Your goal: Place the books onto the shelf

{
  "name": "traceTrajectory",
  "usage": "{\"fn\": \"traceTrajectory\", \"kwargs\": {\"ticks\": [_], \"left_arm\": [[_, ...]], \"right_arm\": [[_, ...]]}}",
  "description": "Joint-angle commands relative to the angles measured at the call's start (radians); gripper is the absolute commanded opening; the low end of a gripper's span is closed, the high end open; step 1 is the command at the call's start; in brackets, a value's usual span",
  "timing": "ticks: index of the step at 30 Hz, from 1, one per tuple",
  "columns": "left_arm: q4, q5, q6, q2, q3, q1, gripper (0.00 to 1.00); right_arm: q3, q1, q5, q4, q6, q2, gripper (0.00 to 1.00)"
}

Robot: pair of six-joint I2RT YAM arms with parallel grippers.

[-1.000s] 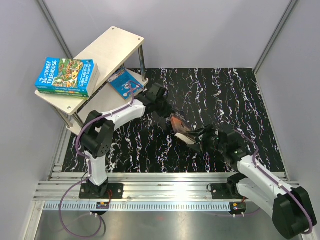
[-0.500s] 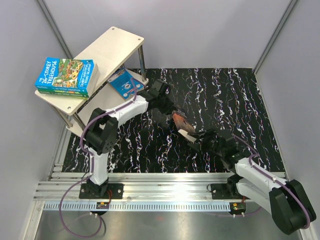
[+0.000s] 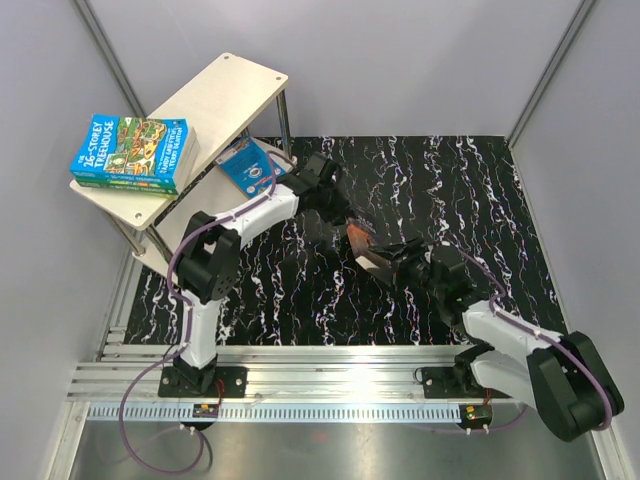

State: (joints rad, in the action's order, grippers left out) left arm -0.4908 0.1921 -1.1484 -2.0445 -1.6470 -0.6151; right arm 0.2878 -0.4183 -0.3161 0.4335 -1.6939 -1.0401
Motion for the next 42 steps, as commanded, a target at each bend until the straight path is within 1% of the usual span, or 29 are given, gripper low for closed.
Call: {"fn": "traceTrajectory", "kwargs": {"ticks": [1,6,10,17,23,29,31,33,37,42], "left_arm": [[0.018,0.135,0.032,0.023,-0.093,0.011,0.00],[0.017,0.164,0.045,0.021,-0.099,0.020,0.00],[0.023,0.190,0.036,0.012,-0.108,0.025,0.00],[0.115,0.196,-0.100,0.058,-0.056,0.021,0.00],[0.080,0.090,-0.125,0.099,-0.063,0.023,0.00],[0.083,-0.015,-0.207,0.190,-0.017,0.011,0.00],[0.077,-0.058,-0.212,0.211,-0.025,0.002,0.00],[0.055,-0.094,-0.198,0.225,-0.042,-0.003,0.00],[0.053,-0.077,-0.203,0.225,-0.031,-0.005,0.00],[0.086,-0.069,-0.228,0.250,0.018,-0.020,0.00]], "right_arm": [[0.042,-0.005,-0.044,0.021,0.000,-0.090,0.68],[0.047,-0.007,-0.109,0.118,-0.035,-0.225,0.69],[0.070,-0.019,-0.109,0.117,-0.032,-0.262,0.70],[0.119,-0.048,-0.107,0.128,-0.023,-0.324,0.71],[0.117,-0.086,-0.072,0.114,-0.059,-0.302,0.77],[0.129,-0.088,-0.037,0.021,-0.056,-0.264,0.78],[0.129,-0.088,-0.021,-0.005,-0.067,-0.255,0.79],[0.132,-0.089,-0.021,0.008,-0.081,-0.256,0.79],[0.168,-0.091,-0.015,-0.035,-0.053,-0.264,0.79],[0.162,-0.089,-0.005,-0.010,-0.061,-0.308,0.77]]}}
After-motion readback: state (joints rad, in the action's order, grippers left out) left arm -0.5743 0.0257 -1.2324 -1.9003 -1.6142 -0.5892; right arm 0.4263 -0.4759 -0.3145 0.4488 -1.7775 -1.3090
